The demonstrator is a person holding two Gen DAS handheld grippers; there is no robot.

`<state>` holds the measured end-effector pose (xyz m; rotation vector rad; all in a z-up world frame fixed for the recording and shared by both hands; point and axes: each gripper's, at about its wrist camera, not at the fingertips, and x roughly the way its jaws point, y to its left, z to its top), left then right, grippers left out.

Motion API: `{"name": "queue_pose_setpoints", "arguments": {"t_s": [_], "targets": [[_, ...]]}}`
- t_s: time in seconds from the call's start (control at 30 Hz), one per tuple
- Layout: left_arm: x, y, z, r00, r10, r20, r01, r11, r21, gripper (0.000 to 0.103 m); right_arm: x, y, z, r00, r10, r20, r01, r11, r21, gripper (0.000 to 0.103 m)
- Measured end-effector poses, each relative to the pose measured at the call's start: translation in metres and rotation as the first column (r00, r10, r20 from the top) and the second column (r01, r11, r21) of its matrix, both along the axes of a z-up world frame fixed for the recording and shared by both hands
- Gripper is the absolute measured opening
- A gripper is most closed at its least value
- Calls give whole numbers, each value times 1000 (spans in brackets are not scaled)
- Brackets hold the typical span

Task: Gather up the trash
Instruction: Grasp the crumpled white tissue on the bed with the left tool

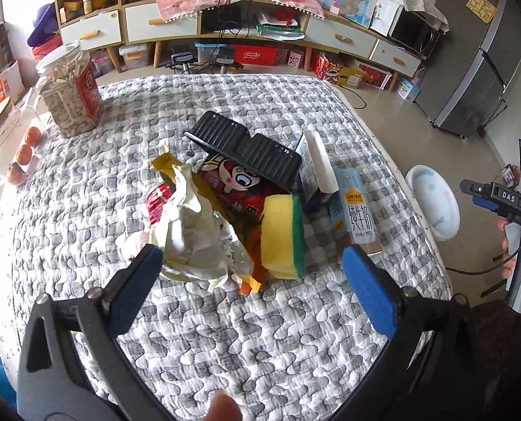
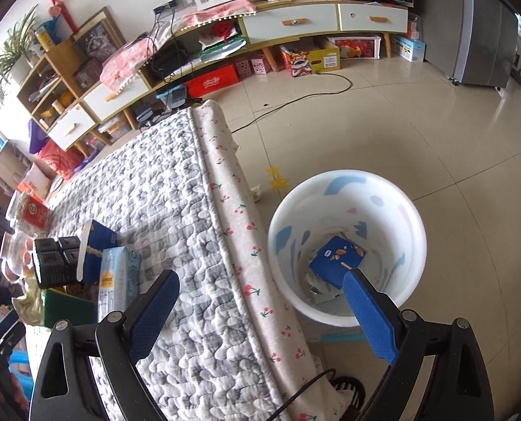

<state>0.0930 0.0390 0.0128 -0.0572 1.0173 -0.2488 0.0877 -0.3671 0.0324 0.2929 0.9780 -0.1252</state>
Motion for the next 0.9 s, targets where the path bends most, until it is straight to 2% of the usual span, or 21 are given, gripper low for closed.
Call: {"name": "queue_pose_setpoints", "arguments": {"t_s": [0.13,0.33,0.43,0.63,0.8,0.9], "targets": [[-3,20,-1,999,28,-16,-28,1000,-4,102,7,23,-1,999,48,-5,-48,999,-20,96],[4,62,-10,987,149,-64,-152,988,-42,102,18,53,-7,994,106,-28,-107,994,-29,96],[11,72,-20,979,177,-100,-183,981,-56,102,21,66,-8,990,139,-29,-140,989,-39,96],[14,93,-44,955,243,-169,-237,970,56,102,27,85,-13,985,169,-42,-171,984,-49,96],[-1,109,-57,948,228,-221,-222,974,55,98,30,108,-17,972,227,-59,-231,971,-62,96],[-14,112,-62,950,197,-241,-199,980,19,96,33,118,-19,966,252,-65,-256,964,-70,96]]}}
